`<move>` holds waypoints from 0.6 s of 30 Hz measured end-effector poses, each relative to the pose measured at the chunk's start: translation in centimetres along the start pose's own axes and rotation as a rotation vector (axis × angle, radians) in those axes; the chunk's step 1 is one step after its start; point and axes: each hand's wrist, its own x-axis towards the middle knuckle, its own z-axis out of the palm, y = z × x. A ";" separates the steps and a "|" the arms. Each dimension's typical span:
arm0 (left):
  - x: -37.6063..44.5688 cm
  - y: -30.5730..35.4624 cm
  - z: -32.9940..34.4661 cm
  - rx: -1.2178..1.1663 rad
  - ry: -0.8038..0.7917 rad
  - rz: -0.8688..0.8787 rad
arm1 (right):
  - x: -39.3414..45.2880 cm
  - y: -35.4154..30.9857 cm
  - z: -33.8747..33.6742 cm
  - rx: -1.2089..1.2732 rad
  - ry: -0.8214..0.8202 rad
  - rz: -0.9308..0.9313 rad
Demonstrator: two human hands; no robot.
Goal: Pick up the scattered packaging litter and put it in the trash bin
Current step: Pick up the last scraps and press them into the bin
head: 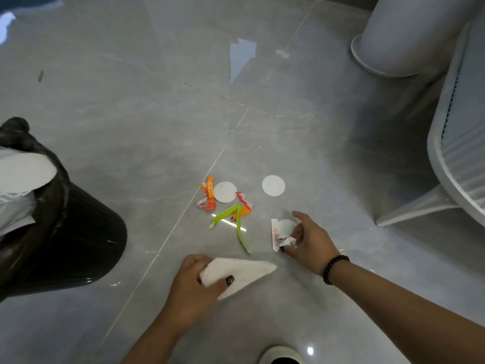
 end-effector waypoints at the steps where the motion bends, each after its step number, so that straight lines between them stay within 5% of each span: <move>1: 1.3 0.9 -0.4 -0.005 0.032 0.033 | 0.7 -0.4 0.0 -0.035 -0.040 0.018; 7: 9.4 5.2 2.0 0.113 0.007 0.150 | 2.6 -0.5 0.1 -0.296 -0.173 -0.002; 12: 11.5 4.6 5.2 0.145 0.187 0.113 | 3.1 -0.6 0.0 -0.484 -0.085 -0.059; 18: 9.6 3.6 5.4 0.037 0.186 0.025 | 3.9 -0.6 -0.7 -0.389 -0.183 -0.050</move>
